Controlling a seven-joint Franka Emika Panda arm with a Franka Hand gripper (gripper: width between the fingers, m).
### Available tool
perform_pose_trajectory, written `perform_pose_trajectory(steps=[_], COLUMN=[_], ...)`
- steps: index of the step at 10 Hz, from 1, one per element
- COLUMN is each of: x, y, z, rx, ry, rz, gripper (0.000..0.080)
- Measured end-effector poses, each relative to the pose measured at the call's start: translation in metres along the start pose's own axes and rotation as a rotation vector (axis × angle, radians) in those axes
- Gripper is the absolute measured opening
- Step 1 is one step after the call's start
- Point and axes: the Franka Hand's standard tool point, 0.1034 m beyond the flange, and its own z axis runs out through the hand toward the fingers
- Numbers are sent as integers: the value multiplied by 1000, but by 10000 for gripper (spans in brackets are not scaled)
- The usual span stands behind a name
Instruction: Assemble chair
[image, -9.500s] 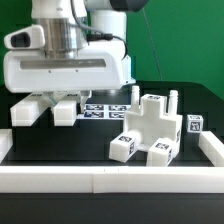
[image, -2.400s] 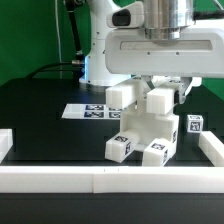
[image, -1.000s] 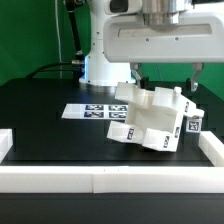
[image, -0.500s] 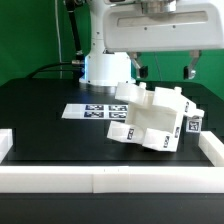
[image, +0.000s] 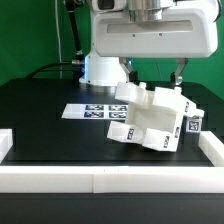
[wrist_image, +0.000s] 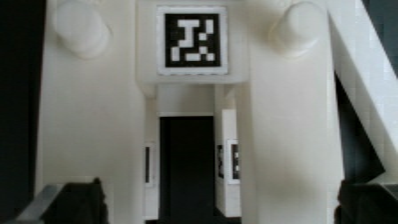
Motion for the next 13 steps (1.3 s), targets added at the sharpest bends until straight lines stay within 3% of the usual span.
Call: perform_pose_trajectory(steps=[9, 13], x=[11, 28], y=[6, -9], z=[22, 21], rx=[-26, -12], ry=[13, 76], rz=[-5, -18], gripper=[649, 649])
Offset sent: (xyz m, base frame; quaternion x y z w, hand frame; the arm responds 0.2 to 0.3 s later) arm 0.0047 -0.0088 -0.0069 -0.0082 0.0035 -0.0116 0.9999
